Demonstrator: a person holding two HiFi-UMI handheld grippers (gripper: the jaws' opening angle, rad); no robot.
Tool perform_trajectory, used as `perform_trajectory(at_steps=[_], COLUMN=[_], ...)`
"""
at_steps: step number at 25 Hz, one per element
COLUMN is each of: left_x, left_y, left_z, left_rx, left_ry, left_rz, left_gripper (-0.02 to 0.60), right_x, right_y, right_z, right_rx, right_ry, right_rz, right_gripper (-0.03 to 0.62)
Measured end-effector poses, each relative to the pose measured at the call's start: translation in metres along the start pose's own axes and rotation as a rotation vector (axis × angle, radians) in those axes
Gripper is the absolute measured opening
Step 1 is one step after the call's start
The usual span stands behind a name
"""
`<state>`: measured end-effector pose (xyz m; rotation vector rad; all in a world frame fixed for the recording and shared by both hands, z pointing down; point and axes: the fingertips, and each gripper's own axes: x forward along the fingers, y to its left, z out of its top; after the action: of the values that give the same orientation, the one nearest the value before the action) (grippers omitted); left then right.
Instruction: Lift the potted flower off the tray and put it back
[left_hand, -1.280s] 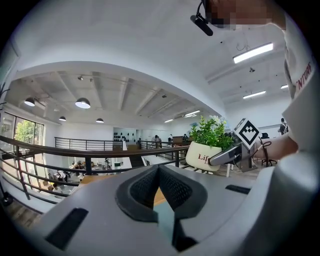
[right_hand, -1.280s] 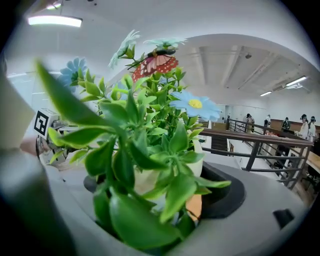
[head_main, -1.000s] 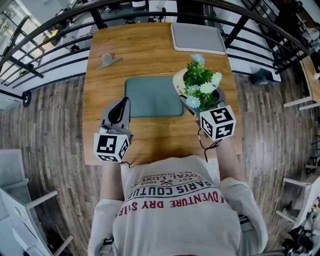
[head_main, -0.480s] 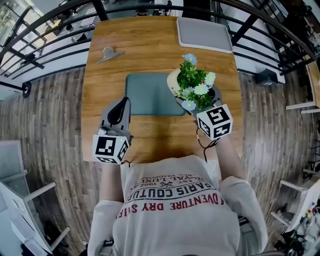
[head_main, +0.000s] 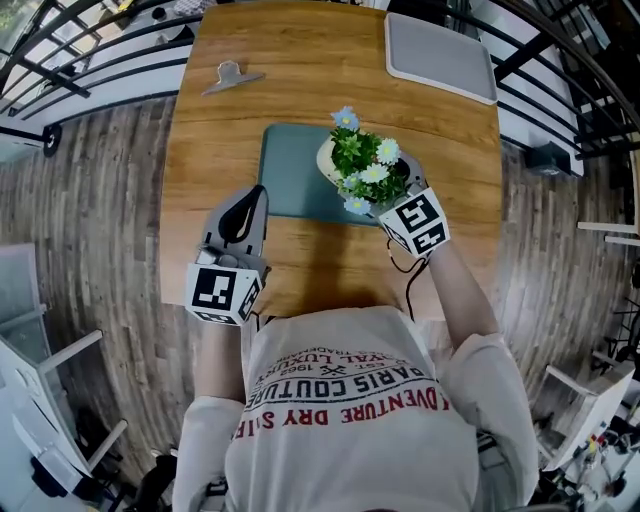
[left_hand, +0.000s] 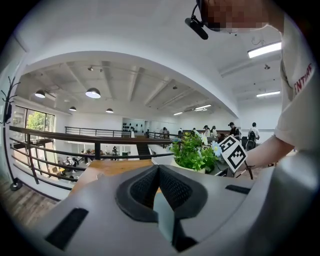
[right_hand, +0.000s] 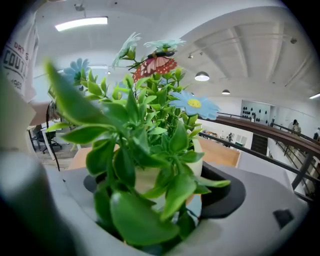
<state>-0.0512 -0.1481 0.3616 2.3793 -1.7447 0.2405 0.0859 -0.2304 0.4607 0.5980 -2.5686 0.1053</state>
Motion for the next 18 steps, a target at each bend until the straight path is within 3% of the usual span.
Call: perform_trajectory(at_steps=[13,18], left_x=[0.014,0.014], left_y=[0.013,0.018], left_z=[-0.036,-0.053], left_rx=[-0.002,-0.050], left_ry=[0.043,0.078], left_rz=[0.006,0.033], left_gripper=[0.012,0.012], right_x=[0.090,0.108], right_y=[0.028,0.035], right_z=[-0.060,-0.081], right_rx=[-0.096,-0.140], right_ry=[0.129,0.160], right_rz=[0.221,0.269], right_gripper=[0.476,0.476])
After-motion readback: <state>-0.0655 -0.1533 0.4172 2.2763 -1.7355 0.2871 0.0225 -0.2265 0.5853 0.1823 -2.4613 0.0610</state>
